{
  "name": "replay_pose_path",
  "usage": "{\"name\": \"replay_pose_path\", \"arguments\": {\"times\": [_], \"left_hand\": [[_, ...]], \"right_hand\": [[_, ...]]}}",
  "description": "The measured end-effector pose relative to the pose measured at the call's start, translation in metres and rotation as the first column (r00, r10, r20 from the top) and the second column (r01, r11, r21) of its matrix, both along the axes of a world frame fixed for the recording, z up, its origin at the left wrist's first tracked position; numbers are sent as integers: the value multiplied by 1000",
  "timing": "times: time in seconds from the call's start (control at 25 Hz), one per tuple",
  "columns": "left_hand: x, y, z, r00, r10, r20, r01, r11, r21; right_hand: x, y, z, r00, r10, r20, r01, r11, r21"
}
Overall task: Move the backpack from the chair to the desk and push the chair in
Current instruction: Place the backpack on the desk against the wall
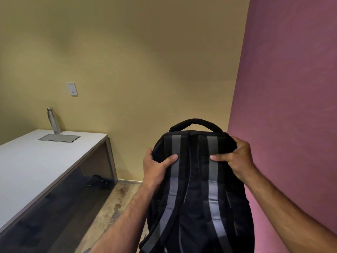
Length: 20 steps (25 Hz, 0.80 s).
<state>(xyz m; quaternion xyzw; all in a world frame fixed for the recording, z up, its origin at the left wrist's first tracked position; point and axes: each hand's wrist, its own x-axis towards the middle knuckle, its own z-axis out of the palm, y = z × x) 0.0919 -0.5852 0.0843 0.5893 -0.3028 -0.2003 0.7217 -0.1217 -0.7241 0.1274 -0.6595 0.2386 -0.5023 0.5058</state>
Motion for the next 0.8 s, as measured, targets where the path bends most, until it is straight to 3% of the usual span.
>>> {"name": "replay_pose_path", "arguments": {"times": [0.4,0.8], "left_hand": [[81,-95,-31,968,248,-27,-248,969,11],[215,-159,-25,793,609,-25,-608,793,33]], "right_hand": [[125,-145,-36,973,221,-63,-223,975,-11],[327,-257,-16,843,513,-163,-521,854,-6]]}}
